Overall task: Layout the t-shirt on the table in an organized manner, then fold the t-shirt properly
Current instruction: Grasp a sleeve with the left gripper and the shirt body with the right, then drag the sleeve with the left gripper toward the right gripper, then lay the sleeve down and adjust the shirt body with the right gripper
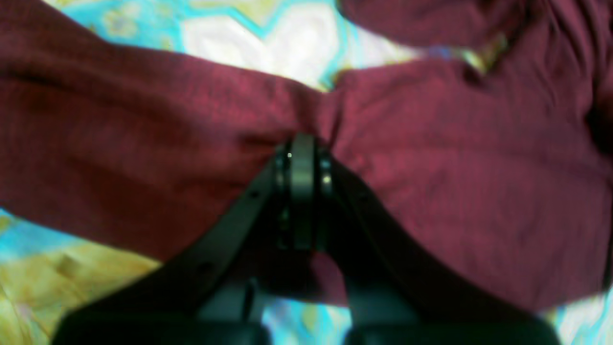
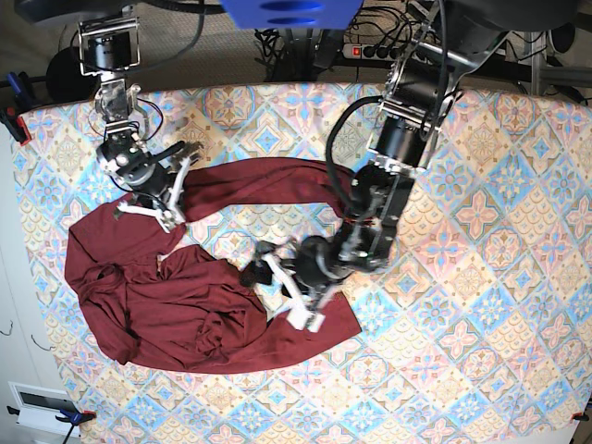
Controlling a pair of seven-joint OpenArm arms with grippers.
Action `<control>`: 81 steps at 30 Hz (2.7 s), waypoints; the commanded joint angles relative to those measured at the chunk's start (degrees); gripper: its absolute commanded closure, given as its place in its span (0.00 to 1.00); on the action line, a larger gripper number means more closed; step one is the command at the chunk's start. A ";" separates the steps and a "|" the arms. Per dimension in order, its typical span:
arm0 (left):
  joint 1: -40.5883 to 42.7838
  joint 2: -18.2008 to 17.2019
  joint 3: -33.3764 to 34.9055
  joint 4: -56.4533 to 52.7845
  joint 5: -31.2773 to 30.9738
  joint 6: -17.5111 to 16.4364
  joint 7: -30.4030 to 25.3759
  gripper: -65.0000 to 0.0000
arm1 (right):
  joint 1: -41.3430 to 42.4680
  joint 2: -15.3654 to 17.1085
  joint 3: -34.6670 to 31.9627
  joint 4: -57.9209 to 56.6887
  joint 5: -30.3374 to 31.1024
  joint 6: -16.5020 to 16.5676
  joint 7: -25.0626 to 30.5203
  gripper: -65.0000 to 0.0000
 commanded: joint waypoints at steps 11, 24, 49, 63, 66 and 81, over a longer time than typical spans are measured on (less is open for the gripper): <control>-5.05 4.90 18.13 -11.88 12.57 -0.16 -12.05 0.20 | -7.87 1.88 12.74 -0.82 -5.28 -0.31 -9.58 1.00; -10.85 7.44 27.44 -28.41 25.41 0.19 -27.52 0.20 | -11.22 1.79 14.23 8.58 -5.28 -0.31 -10.02 1.00; 3.31 -8.55 37.11 -0.01 25.15 0.28 -11.87 1.00 | -19.04 1.70 15.99 24.93 -5.28 10.33 -9.67 0.99; 25.55 -21.74 28.41 23.73 25.23 0.28 -6.95 1.00 | -10.86 -1.20 11.94 27.92 -5.37 10.33 -9.49 0.71; 29.41 -22.97 25.07 28.21 24.88 0.28 -7.30 1.00 | -5.50 -1.29 6.76 27.66 -5.37 10.33 -9.49 0.71; 39.35 -22.97 8.98 38.76 21.98 0.28 -7.39 1.00 | 12.96 -6.04 -7.22 6.30 -5.28 10.33 -9.14 0.71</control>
